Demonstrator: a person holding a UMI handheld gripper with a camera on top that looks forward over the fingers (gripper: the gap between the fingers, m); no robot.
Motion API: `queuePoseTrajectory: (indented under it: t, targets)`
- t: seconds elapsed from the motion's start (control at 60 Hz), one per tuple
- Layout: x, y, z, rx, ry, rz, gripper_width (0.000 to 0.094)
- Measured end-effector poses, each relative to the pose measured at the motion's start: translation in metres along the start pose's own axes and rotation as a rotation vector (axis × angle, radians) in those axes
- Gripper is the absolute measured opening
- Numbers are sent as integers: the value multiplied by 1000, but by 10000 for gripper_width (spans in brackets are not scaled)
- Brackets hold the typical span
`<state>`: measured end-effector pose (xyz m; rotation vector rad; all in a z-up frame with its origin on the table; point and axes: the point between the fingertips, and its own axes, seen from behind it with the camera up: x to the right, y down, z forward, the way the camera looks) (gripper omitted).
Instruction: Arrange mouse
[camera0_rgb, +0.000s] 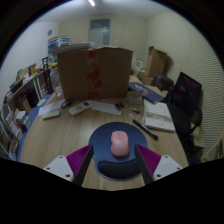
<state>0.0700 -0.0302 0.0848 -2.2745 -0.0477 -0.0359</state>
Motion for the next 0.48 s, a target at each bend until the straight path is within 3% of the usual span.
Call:
queuePoseTrajectory:
  t: [0.117,0.233,0.483]
  targets:
    - [2,-9,-57,45,60,67,850]
    - [16,1,-96,20,125,138,844]
    - [44,22,-112,14,250,143,842]
